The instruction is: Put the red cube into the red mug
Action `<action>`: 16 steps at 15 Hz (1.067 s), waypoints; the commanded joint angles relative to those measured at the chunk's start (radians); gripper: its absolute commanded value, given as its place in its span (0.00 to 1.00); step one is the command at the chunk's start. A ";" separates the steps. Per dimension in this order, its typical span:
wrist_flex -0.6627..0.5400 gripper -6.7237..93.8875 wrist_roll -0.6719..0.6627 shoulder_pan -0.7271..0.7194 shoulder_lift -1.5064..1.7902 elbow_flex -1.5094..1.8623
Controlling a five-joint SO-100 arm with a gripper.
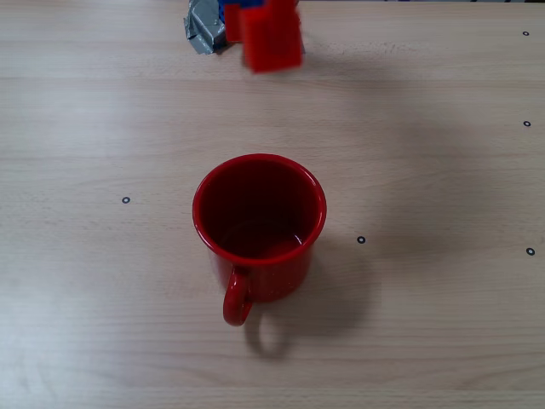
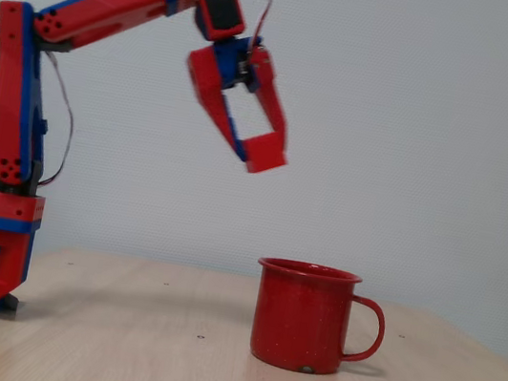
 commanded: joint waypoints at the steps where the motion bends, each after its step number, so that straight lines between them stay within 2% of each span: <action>1: -0.055 0.07 -0.015 0.032 -0.058 -0.137; 6: -0.233 0.07 -0.011 0.057 -0.322 -0.186; 16: -0.278 0.07 -0.017 -0.028 -0.463 -0.186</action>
